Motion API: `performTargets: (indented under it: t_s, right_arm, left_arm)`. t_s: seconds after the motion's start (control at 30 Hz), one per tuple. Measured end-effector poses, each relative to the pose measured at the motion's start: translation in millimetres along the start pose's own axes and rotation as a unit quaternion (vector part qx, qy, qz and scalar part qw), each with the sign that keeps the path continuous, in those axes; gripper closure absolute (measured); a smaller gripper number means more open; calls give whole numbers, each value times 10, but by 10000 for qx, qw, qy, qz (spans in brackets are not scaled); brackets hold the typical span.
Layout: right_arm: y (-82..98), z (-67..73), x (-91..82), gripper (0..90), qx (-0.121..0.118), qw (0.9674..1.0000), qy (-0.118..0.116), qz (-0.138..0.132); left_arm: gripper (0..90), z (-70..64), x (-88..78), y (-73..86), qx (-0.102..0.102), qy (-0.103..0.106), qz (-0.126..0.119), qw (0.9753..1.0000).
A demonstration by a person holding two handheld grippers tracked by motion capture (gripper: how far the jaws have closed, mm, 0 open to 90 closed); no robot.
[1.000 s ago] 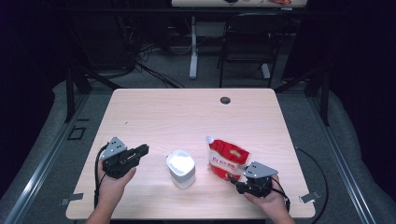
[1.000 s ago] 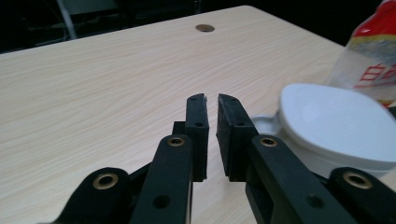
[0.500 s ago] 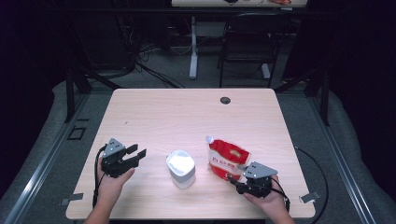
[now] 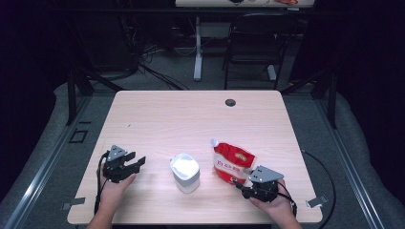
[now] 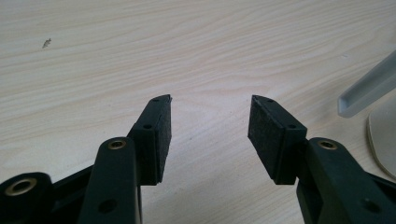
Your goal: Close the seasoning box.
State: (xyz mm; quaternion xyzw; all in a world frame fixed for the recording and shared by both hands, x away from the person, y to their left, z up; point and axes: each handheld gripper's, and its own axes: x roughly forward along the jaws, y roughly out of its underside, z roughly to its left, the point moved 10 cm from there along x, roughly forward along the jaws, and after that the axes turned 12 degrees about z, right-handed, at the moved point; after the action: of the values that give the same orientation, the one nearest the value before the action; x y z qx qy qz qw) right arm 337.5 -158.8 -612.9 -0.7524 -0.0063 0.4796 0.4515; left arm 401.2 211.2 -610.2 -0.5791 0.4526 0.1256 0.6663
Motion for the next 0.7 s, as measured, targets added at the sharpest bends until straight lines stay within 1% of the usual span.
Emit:
performTargets:
  t_s: [0.07,0.1,0.13,0.23,0.3,0.4,0.6,0.7]
  right_arm:
    - [5,3,3,428,-9,10000,-2,32]
    - [4,4,6,427,-5,10000,4,30]
    - [3,4,7,428,-5,10000,5,30]
    - [2,5,11,427,-2,10000,-3,25]
    - [5,2,15,427,-10,10000,7,43]
    - [5,9,20,427,-27,10000,8,52]
    - [8,24,32,426,-45,9999,28,87]
    - [14,32,45,426,-28,9999,11,100]
  left_arm:
    - [497,9,8,5,10,-28,3,10000]
    - [497,8,7,9,-12,-16,15,10000]
    - [494,10,11,5,-41,-34,-30,10000]
    - [479,16,18,22,-98,-99,-18,9999]
    - [473,3,33,24,-135,-74,-13,9999]
    - [472,-5,44,30,-101,-101,7,9999]
    - [469,-15,69,46,-111,-86,68,9999]
    - [468,-12,65,42,-129,-90,46,9999]
